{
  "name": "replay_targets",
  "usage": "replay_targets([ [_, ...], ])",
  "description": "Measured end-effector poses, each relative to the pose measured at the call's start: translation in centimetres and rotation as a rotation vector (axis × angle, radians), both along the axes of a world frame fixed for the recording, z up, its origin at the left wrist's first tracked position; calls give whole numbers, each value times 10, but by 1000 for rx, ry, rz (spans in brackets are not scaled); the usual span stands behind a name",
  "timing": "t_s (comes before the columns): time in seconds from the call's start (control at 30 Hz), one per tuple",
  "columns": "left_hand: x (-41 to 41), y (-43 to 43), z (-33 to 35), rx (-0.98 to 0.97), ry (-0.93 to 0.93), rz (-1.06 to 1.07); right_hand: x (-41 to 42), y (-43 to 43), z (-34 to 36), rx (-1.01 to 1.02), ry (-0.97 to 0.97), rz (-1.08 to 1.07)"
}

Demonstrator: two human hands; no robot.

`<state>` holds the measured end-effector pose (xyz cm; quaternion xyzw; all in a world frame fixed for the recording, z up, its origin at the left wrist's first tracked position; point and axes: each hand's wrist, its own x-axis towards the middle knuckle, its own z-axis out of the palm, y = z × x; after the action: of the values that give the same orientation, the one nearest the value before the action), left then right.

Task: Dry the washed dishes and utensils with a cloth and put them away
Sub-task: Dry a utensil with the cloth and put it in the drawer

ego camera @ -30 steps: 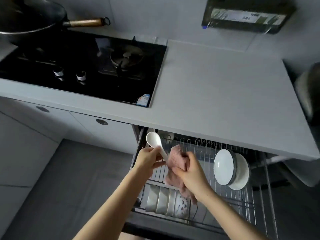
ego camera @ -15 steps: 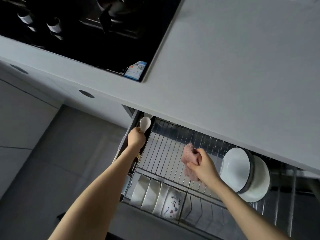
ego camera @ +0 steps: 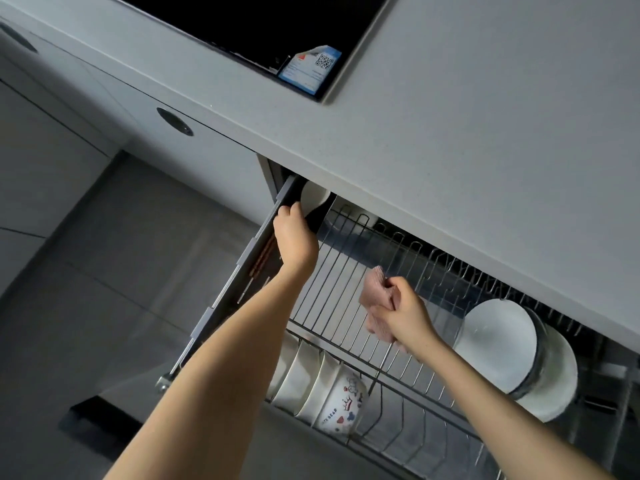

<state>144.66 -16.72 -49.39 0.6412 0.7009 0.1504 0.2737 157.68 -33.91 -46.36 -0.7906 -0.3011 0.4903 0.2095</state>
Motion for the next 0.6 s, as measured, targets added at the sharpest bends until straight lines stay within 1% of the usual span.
replay_targets([
  [0.1, -3, -4, -6, 70, 95, -125, -3, 7, 4, 10, -1, 17],
  [0.23, -13, -9, 1, 51, 115, -170, -9, 12, 13, 51, -28, 43],
  [0.43, -32, -34, 52, -6, -5, -191, -16, 13, 54, 166, -116, 130],
  [0.53, -52, -54, 93, -47, -86, -134, -26, 14, 91, 216, -219, 222],
  [0.6, -71, -66, 124, -72, -139, -98, -37, 16, 117, 262, -250, 277],
])
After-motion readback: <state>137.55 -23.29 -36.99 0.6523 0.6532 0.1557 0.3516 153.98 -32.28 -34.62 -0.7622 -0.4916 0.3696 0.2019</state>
